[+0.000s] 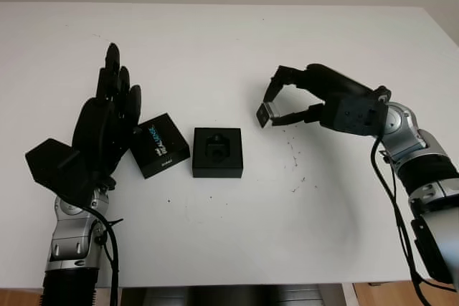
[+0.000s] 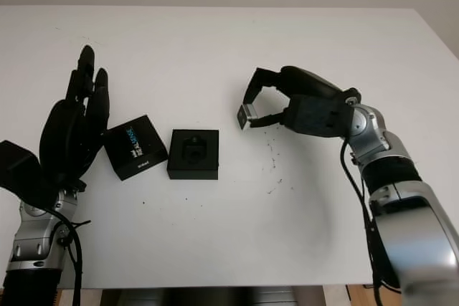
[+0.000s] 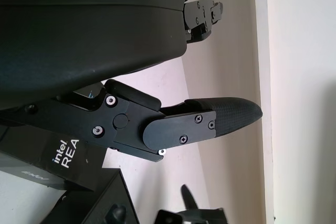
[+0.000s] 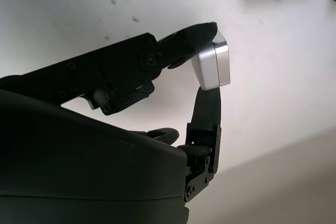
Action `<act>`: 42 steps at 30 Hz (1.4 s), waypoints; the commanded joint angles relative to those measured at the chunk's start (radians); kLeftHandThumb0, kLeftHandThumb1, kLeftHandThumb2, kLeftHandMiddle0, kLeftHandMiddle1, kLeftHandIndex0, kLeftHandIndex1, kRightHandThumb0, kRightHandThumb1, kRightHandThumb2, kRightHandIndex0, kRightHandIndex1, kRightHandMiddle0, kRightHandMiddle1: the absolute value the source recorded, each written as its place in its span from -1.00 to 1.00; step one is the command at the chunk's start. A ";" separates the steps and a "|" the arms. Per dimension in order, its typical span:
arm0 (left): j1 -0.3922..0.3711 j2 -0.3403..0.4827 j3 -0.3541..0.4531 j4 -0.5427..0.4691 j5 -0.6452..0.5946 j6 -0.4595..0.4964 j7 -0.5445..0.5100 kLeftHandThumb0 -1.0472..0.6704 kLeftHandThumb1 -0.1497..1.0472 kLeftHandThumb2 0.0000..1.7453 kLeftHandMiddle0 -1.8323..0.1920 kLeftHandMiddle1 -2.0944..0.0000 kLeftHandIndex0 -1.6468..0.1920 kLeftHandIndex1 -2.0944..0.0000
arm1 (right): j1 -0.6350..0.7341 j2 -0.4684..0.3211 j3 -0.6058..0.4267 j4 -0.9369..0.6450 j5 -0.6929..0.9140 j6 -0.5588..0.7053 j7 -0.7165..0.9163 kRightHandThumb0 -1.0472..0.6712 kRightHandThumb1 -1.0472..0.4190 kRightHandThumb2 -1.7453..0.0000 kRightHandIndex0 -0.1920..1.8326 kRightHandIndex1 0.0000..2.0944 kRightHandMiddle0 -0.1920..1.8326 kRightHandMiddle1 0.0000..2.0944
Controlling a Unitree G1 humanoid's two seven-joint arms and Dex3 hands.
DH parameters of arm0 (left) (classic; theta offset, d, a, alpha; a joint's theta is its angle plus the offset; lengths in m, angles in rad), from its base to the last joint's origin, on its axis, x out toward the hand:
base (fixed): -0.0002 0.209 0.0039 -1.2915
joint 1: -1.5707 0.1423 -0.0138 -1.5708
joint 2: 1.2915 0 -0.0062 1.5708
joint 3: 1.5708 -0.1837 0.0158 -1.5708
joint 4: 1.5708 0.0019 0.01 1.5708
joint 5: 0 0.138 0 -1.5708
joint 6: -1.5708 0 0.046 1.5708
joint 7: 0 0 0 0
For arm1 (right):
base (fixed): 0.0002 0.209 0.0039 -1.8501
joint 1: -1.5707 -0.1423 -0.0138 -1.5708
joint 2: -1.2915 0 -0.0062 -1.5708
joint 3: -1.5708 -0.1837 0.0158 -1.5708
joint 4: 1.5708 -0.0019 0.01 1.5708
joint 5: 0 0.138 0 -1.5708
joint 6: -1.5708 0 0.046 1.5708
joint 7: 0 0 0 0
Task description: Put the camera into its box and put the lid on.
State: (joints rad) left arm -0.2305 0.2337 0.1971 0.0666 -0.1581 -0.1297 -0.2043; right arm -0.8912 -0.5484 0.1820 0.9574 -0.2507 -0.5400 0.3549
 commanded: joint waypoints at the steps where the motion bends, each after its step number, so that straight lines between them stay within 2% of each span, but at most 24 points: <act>1: 0.011 0.004 -0.006 -0.008 0.006 -0.005 -0.003 -0.59 1.00 -0.35 0.97 0.95 0.96 0.94 | 0.017 0.010 -0.031 -0.043 0.032 0.012 0.007 -0.27 -0.93 0.94 -0.47 -0.94 -0.53 0.50; 6: 0.016 0.007 -0.009 -0.016 0.011 0.001 -0.005 -0.59 1.00 -0.33 0.99 0.95 0.97 0.95 | 0.060 0.039 -0.086 -0.140 0.120 0.057 0.038 -0.29 -0.93 0.94 -0.49 -0.96 -0.52 0.50; 12: 0.021 0.004 -0.011 -0.020 0.016 -0.003 0.004 -0.59 1.00 -0.33 0.97 0.95 0.96 0.95 | 0.134 0.113 -0.167 -0.292 0.260 0.160 0.054 -0.29 -0.93 0.94 -0.51 -0.96 -0.51 0.51; 16: 0.023 0.008 -0.011 -0.018 0.015 -0.001 -0.001 -0.60 1.00 -0.33 0.98 0.95 0.97 0.95 | 0.199 0.162 -0.193 -0.401 0.321 0.269 0.052 -0.32 -0.93 0.94 -0.54 -0.97 -0.54 0.56; 21: 0.027 0.005 -0.011 -0.021 0.015 0.002 -0.001 -0.60 1.00 -0.34 0.98 0.95 0.97 0.95 | 0.289 0.226 -0.203 -0.502 0.364 0.341 0.047 -0.37 -0.93 0.94 -0.53 -0.96 -0.51 0.55; 24: 0.027 0.007 -0.012 -0.021 0.015 0.003 -0.004 -0.60 1.00 -0.33 0.98 0.95 0.97 0.95 | 0.329 0.283 -0.204 -0.529 0.389 0.354 0.036 -0.37 -0.93 0.94 -0.52 -0.95 -0.49 0.56; 33: 0.026 0.005 -0.012 -0.023 0.012 0.007 0.001 -0.61 1.00 -0.34 0.98 0.95 0.97 0.95 | 0.401 0.378 -0.177 -0.558 0.386 0.375 0.021 -0.36 -0.93 0.94 -0.54 -0.96 -0.51 0.60; 42: 0.030 0.002 -0.015 -0.035 0.013 0.023 0.001 -0.62 1.00 -0.34 0.99 0.96 0.98 0.95 | 0.430 0.440 -0.169 -0.579 0.411 0.422 0.029 -0.37 -0.92 0.94 -0.53 -0.95 -0.50 0.60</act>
State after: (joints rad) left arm -0.2183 0.2343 0.1816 0.0540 -0.1439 -0.1086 -0.2053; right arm -0.4741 -0.1172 0.0129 0.4092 0.1540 -0.1251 0.3855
